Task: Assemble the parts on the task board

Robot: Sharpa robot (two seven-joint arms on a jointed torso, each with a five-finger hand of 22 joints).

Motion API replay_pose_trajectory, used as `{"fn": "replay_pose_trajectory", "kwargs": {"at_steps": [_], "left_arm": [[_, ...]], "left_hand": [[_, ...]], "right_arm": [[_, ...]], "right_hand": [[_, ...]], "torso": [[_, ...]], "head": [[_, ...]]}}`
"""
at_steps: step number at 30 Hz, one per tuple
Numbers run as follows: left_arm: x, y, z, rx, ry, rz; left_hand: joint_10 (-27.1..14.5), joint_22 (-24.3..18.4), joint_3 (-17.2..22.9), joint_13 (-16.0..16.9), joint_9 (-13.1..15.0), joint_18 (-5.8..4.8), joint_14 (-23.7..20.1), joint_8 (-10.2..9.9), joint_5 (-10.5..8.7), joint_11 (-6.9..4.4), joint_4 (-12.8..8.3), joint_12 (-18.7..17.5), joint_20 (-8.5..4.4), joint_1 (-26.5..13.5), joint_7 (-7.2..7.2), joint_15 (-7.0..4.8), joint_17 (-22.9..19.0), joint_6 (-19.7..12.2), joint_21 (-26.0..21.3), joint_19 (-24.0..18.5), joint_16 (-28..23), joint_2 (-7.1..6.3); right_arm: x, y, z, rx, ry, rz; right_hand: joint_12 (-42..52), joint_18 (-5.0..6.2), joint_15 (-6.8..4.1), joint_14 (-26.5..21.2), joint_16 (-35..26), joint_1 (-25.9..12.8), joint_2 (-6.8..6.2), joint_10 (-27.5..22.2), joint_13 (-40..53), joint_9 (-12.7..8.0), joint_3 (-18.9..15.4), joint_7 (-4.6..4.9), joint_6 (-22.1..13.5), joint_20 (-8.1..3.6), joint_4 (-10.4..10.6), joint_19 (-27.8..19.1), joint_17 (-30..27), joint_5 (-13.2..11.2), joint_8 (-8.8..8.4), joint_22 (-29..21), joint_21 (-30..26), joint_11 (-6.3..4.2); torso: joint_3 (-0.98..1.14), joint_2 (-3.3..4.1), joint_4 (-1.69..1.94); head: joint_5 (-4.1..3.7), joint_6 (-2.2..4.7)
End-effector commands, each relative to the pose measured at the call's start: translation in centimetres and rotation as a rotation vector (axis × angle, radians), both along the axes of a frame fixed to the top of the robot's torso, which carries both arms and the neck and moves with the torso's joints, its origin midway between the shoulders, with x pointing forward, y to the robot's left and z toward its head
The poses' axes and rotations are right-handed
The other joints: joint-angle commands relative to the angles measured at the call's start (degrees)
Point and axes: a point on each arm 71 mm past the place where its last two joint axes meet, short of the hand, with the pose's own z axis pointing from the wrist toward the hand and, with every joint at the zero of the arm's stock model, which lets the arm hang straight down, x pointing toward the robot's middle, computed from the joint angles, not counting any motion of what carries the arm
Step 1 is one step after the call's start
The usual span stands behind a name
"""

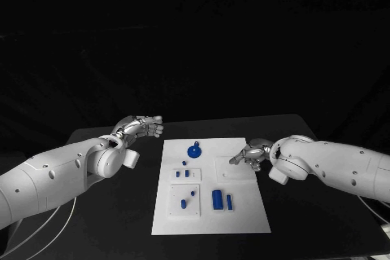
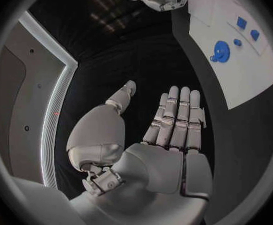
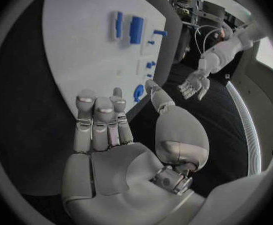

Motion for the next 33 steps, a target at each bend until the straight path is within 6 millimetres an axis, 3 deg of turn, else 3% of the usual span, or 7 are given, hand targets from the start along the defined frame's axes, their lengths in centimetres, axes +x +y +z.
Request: {"fn": "replay_pose_trajectory", "kwargs": {"at_steps": [1,17,22,23,25,26,33], "left_arm": [[0.7,0.1,0.8,-0.037,-0.026,0.007],[3.6,1.8,1.7,-0.043,-0.064,0.095],[3.6,1.8,1.6,-0.044,-0.066,0.08],[3.6,2.1,1.5,-0.014,-0.054,0.11],[3.6,2.0,1.4,-0.015,-0.055,0.111],[3.5,2.0,1.4,-0.016,-0.056,0.113],[2.1,0.8,0.9,-0.039,-0.067,0.146]], "left_hand": [[0.4,0.1,0.0,0.1,0.0,0.7,0.1,0.4,-0.2,-0.06,-0.4,0.3,-0.24,0.0,0.04,-0.2,0.1,0.4,-0.4,-0.4,-0.3,0.68],[-2.0,0.6,0.0,-0.9,-0.6,-0.35,-2.0,0.0,-0.2,-1.05,-2.0,-1.3,-0.71,0.9,-1.65,-0.56,-0.1,-0.7,-1.4,-0.8,-1.9,0.6],[-2.0,0.6,0.2,-1.0,-0.6,-0.45,-1.6,0.3,-0.2,-1.36,-2.6,-1.2,-0.65,1.6,-2.09,-0.42,0.0,-0.4,-1.8,-1.0,-1.8,0.83],[-19.9,-19.7,-24.4,-5.5,-29.5,-3.51,-46.3,-16.8,-3.05,-8.69,12.7,-5.2,-4.51,-49.5,-11.24,-10.02,-26.0,-42.7,-25.7,-34.8,-21.3,4.74],[-21.2,-21.1,-24.4,-5.5,-29.5,-3.51,-46.3,-16.8,-3.05,-8.69,12.7,-5.2,-4.51,-49.5,-11.24,-10.02,-26.0,-42.7,-25.7,-34.8,-21.3,4.74],[-61.8,-22.6,-24.4,-5.5,-29.5,-3.51,-46.3,-16.8,-3.05,-8.69,12.7,-5.2,-4.51,-49.5,-11.24,-10.02,-26.0,-42.7,-25.7,-34.8,-21.3,4.74],[-61.8,-66.9,-24.4,-5.5,-29.5,-3.51,-46.3,-16.8,-3.05,-8.69,12.7,-5.2,-4.51,-49.5,-11.24,-10.02,-26.0,-42.7,-25.7,-34.8,-21.3,4.74]], "right_arm": [[2.7,0.5,1.6,0.312,-0.151,-0.049],[7.8,0.8,2.1,0.641,-0.327,-0.228],[7.9,0.5,2.1,0.654,-0.338,-0.239],[8.0,0.2,1.9,0.592,-0.317,-0.257],[7.9,0.2,1.9,0.594,-0.319,-0.258],[7.9,0.3,1.9,0.596,-0.321,-0.259],[6.9,1.4,2.2,0.64,-0.36,-0.279]], "right_hand": [[-0.6,1.62,0.07,-1.0,-0.9,1.8,1.71,-0.9,-0.2,0.1,0.0,0.18,-0.3,0.06,-0.2,-1.1,-0.4,-0.6,0.07,-0.3,-1.0,0.09],[-42.6,-5.88,15.22,-28.8,-43.9,13.9,1.31,-15.6,-40.3,-1.2,5.0,2.02,-7.8,11.96,0.0,-36.6,-25.0,-7.9,-2.41,-16.4,-34.2,7.98],[-47.8,-3.88,14.44,-26.9,-47.0,14.1,2.26,-12.8,-48.4,-3.3,3.3,1.65,-8.4,13.26,-0.2,-34.0,-29.1,-8.4,-2.23,-20.1,-37.3,7.58],[-60.7,-13.38,6.27,-73.0,-69.3,-3.6,8.16,-64.6,-63.0,-36.4,-24.2,-6.25,-55.4,2.12,16.5,-66.0,-57.7,-13.8,-12.59,-73.5,-58.0,0.11],[-60.7,-13.38,6.27,-73.0,-69.3,-4.7,8.16,-64.6,-63.0,-36.4,-24.2,-6.25,-55.4,2.12,16.5,-66.0,-57.7,-13.8,-12.59,-73.5,-58.0,0.11],[-60.7,-13.38,6.27,-73.0,-69.3,-44.9,8.16,-64.6,-63.0,-36.4,-24.2,-6.25,-55.4,2.12,16.5,-66.0,-57.7,-13.8,-12.59,-73.5,-58.0,0.11],[-60.7,-13.38,6.27,-73.0,-69.3,-44.9,8.16,-64.6,-63.0,-36.4,-24.2,-6.25,-55.4,2.12,16.5,-66.0,-57.7,-13.8,-12.59,-73.5,-58.0,0.11]], "torso": [[-0.08,-0.68,-0.23],[0.36,-2.09,-0.37],[0.42,-2.05,-0.24],[0.36,-2.02,-0.32],[0.28,-2.13,-0.33],[0.18,-2.27,-0.34],[-1.53,-4.67,-0.51]], "head": [[0.39,2.15],[2.27,8.62],[2.51,9.12],[2.31,8.82],[2.35,8.71],[2.39,8.56],[3.1,6.15]]}}
